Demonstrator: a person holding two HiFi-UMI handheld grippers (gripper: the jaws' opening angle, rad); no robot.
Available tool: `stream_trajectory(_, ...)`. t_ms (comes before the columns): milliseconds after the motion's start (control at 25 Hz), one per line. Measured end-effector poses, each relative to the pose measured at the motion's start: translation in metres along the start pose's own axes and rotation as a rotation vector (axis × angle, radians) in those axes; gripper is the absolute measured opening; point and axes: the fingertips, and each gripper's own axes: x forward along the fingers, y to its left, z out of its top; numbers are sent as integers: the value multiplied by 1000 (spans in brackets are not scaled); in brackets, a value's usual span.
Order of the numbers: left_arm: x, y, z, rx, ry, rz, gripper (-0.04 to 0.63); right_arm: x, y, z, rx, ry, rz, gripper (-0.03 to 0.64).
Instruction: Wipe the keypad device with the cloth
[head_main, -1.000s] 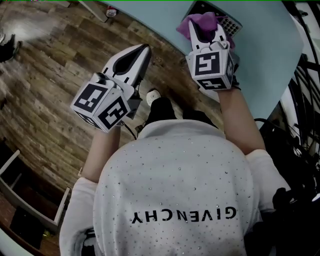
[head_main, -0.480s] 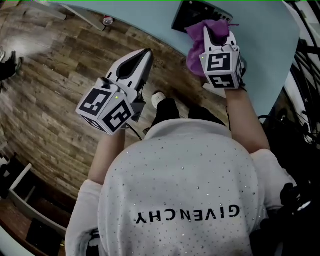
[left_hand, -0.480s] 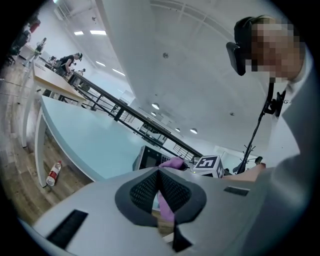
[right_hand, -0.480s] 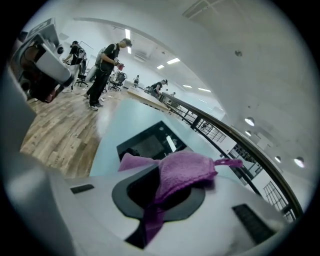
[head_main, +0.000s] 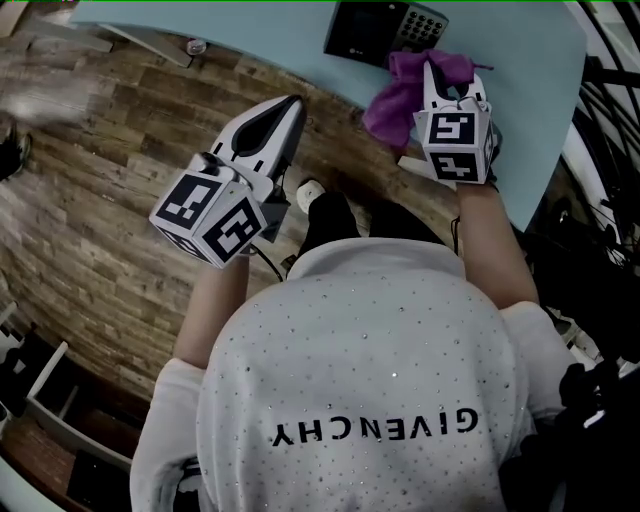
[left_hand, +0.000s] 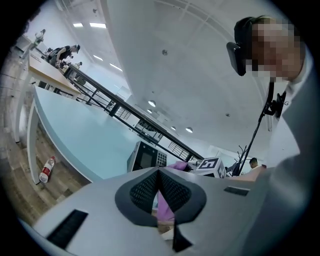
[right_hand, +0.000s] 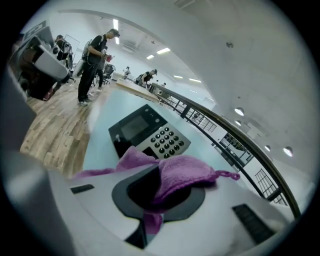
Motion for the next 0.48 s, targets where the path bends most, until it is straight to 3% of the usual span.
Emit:
stream_trajectory(120, -9, 3, -1, -2, -9, 35, 0, -5, 8, 31, 25, -121, 27, 20)
stream_trajectory(240, -19, 5, -4, -6, -26, 82, 0, -1, 35, 63, 9, -208, 124, 21)
stream_trajectory(480, -42, 8, 8, 5, -51, 179, 0, 24, 97, 92, -108, -209, 325, 21)
